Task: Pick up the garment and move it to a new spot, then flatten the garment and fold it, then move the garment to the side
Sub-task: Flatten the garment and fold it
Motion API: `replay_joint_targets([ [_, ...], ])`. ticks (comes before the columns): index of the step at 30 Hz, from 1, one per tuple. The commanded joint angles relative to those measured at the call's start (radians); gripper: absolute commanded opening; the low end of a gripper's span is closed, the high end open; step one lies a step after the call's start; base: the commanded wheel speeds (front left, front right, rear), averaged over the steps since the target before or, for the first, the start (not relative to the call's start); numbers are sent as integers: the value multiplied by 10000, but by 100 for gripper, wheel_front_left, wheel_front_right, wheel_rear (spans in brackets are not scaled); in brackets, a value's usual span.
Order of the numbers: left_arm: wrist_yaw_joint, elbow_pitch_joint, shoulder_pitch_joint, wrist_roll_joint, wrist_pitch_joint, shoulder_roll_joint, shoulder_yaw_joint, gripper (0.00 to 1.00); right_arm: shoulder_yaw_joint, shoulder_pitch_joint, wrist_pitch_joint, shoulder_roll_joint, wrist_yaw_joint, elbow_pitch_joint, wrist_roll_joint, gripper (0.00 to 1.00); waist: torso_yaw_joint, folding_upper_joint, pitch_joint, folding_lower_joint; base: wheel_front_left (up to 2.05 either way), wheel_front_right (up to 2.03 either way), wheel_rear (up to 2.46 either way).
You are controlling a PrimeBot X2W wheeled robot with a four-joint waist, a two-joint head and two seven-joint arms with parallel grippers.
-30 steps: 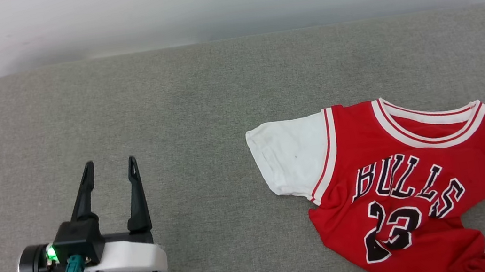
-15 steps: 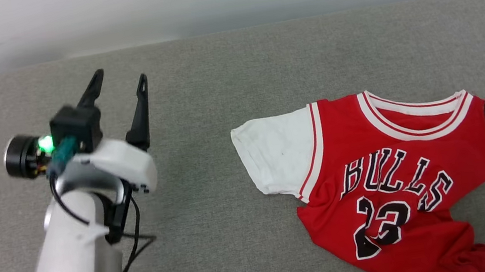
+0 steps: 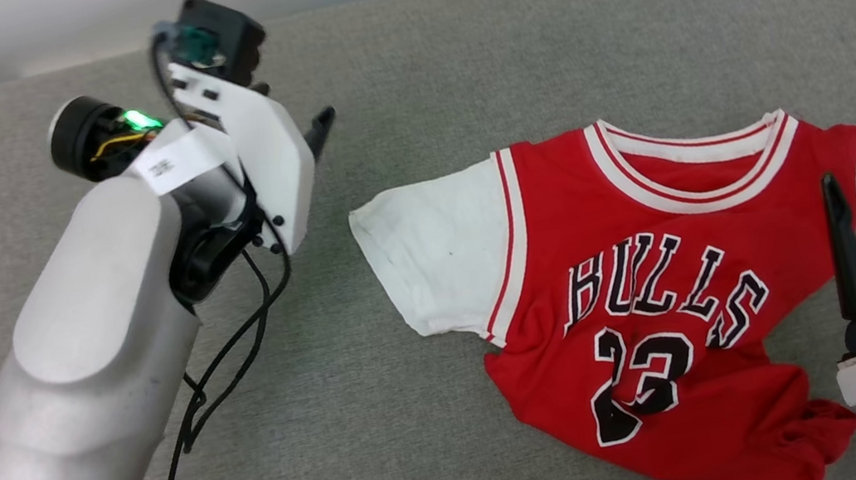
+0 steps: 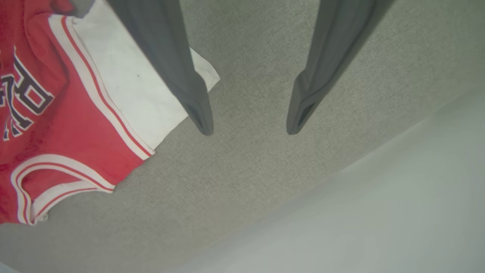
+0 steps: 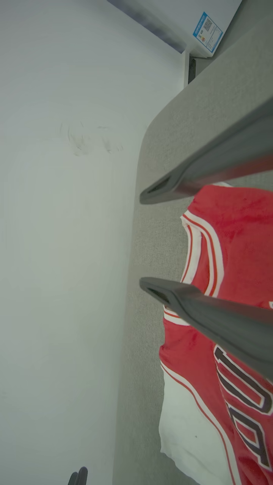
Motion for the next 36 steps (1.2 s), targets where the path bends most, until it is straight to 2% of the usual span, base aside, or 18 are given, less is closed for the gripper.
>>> replay_joint_targets([
  [1, 6, 86, -255, -199, 368, 147, -326, 100, 80, -162, -53, -38, -7, 32, -62, 100, -209, -1, 254, 0, 0, 0, 0],
  [10, 5, 678, -1667, -2127, 3197, 628, -2767, 100, 450, -796, -157, -163, -7, 276, -46, 100, -777, -1, 1047, 0, 0, 0, 0],
  [18, 3, 966, -1785, -2946, 4058, 1040, -5016, 100, 647, -1206, -196, -172, -7, 604, -24, 100, -1099, -1, 1515, 0, 0, 0, 0],
  [19, 1, 968, -1763, -3037, 4015, 1089, -5231, 47, 645, -1246, -188, -173, -7, 619, -24, 100, -1108, -1, 1533, 0, 0, 0, 0],
  [20, 2, 980, -1767, -3128, 3933, 1129, -5413, 0, 635, -1295, -191, -168, -7, 621, -24, 100, -1106, -1, 1542, 0, 0, 0, 0],
  [22, 2, 929, -1840, -3297, 3764, 1241, -5748, 0, 583, -1315, -193, -158, -7, 656, -38, 100, -1074, -1, 1513, 0, 0, 0, 0],
  [28, 2, 484, -2586, -3776, 2545, 1477, -5913, 0, 361, -1104, -193, -168, -7, 755, -83, 100, -613, -1, 1086, 0, 0, 0, 0],
  [36, 5, 238, -2311, -4188, 1733, 2611, -5837, 0, 0, -651, -190, -77, -7, 884, -16, 100, 240, -1, 381, 0, 0, 0, 0],
])
